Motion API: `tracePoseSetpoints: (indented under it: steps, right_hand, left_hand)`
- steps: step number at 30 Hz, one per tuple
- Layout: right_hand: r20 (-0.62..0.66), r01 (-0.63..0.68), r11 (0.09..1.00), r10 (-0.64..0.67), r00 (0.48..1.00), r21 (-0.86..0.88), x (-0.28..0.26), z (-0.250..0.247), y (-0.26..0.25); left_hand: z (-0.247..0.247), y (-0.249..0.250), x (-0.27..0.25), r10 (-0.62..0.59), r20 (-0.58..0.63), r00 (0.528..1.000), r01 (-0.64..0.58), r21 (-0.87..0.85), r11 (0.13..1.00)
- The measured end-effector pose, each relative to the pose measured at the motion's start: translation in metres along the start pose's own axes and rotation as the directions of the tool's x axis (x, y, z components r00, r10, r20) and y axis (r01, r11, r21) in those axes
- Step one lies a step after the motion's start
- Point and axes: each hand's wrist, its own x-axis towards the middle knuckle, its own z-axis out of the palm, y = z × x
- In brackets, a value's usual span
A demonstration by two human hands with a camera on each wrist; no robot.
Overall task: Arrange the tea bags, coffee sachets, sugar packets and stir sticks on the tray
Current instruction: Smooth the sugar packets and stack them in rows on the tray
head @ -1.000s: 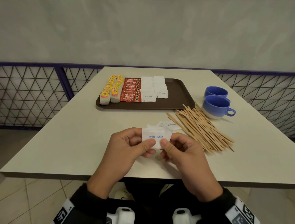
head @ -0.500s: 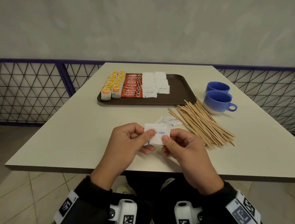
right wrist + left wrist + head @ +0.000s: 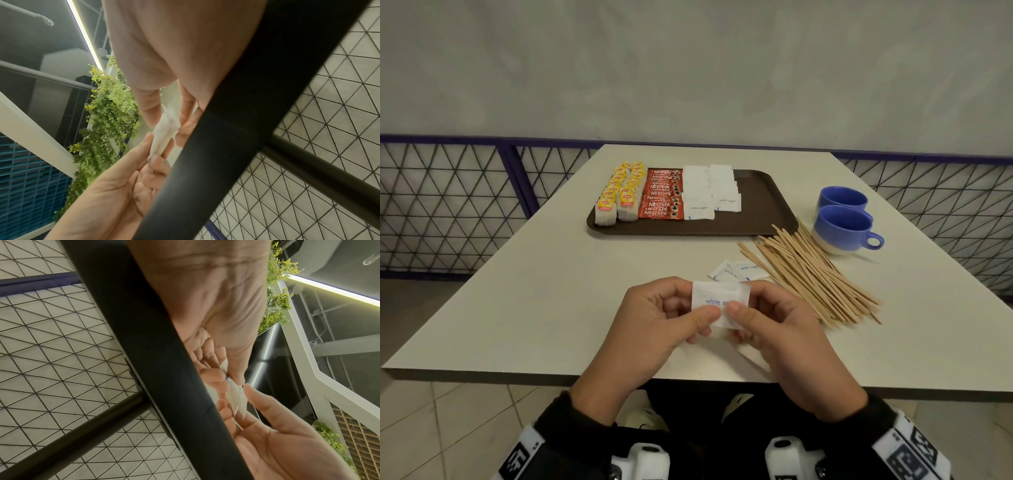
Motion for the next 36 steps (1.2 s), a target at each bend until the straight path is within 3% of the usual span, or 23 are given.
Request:
tracePoseSetpoints:
  steps: [2,6,10,15,16,18,20,23,29,35,36]
  right_hand:
    - [0.082,-0.059,0.998,0.061,0.995,-0.027,0.003,-0.006,-0.003]
    - [0.170,-0.151,0.926,0.220,0.961,-0.345,0.008,-0.018,-0.027]
    - [0.283,-0.021,0.669,0.342,0.896,-0.743,0.023,-0.020,-0.069]
    - [0.360,0.173,0.362,0.554,0.751,-0.916,0.060,-0.009,-0.111]
    - [0.349,0.195,0.316,0.561,0.750,-0.928,0.074,-0.009,-0.120]
    - [0.298,0.205,0.232,0.504,0.811,-0.951,0.109,-0.012,-0.136]
    - [0.206,0.148,0.168,0.413,0.887,-0.975,0.153,-0.018,-0.144]
    - [0.088,0.048,0.122,0.347,0.934,-0.991,0.217,-0.028,-0.133]
    - [-0.077,-0.100,0.034,0.411,0.909,-0.994,0.282,-0.052,-0.080]
    - [-0.136,-0.175,0.032,0.505,0.852,-0.984,0.305,-0.048,-0.059]
    - [-0.144,-0.193,0.044,0.510,0.848,-0.980,0.308,-0.045,-0.057]
  left_hand:
    - [0.000,0.000,-0.001,-0.001,0.033,0.999,0.001,0.013,1.000]
    - [-0.001,0.002,-0.002,-0.026,0.085,0.996,0.021,0.053,0.998]
    - [-0.001,0.002,-0.002,-0.058,0.134,0.989,0.050,0.057,0.997]
    - [0.001,0.002,-0.003,-0.050,0.157,0.986,0.046,0.024,0.999]
    - [0.001,0.002,-0.002,-0.047,0.138,0.989,0.045,0.017,0.999]
    - [0.000,-0.001,-0.001,-0.044,0.099,0.994,0.044,0.001,0.999]
    - [-0.002,-0.004,-0.001,-0.034,0.100,0.994,0.035,-0.010,0.999]
    - [-0.001,-0.004,-0.001,-0.022,0.131,0.991,0.022,0.003,1.000]
    - [-0.006,-0.007,0.004,-0.048,0.168,0.985,0.048,0.002,0.999]
    - [-0.007,-0.008,0.007,-0.083,0.176,0.981,0.075,0.052,0.996]
    - [-0.008,-0.003,0.011,-0.131,0.183,0.974,0.129,0.020,0.991]
